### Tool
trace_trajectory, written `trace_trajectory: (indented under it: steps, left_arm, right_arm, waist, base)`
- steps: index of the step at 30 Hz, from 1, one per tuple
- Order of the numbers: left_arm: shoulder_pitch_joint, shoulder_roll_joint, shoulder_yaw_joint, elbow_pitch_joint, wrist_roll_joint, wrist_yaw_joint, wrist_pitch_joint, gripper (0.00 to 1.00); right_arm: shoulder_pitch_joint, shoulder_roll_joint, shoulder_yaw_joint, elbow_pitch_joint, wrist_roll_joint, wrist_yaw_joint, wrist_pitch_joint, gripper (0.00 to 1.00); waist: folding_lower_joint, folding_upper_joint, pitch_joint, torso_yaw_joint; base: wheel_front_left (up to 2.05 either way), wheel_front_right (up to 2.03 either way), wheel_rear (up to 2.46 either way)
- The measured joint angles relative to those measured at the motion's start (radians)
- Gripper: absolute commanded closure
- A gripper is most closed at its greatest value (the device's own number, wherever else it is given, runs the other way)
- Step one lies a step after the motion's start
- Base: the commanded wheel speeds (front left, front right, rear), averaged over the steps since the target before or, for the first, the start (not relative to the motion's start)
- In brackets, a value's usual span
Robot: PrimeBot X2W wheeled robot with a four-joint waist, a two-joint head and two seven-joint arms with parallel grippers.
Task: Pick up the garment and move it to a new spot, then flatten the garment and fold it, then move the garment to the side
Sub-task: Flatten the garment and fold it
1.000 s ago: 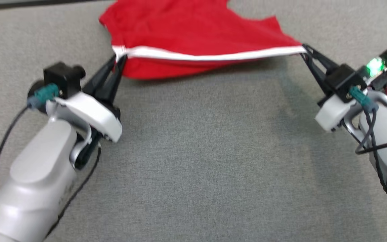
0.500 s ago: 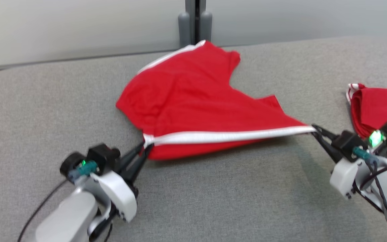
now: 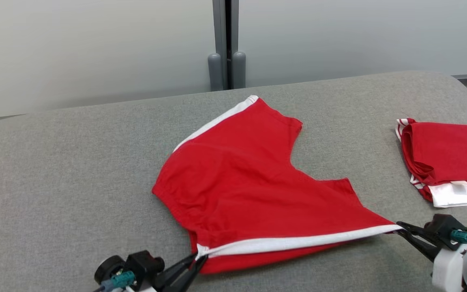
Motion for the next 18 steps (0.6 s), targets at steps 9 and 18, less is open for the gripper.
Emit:
trace_trajectory:
  steps: [9, 18]
  left_arm:
    - [0.057, 0.043, -0.041, -0.137, 0.009, 0.019, 0.037, 1.0]
    - [-0.012, 0.024, 0.018, -0.189, -0.003, 0.053, 0.035, 1.0]
  right_arm:
    - [0.001, -0.17, 0.033, -0.214, 0.052, 0.0, 0.093, 1.0]
    - [-0.166, -0.22, 0.035, -0.269, 0.024, 0.0, 0.158, 1.0]
  waist:
    - [0.0, 0.0, -0.007, 0.003]
    - [0.0, 0.0, 0.024, 0.058]
  base:
    - [0.0, 0.0, 0.0]
    - [0.0, 0.0, 0.0]
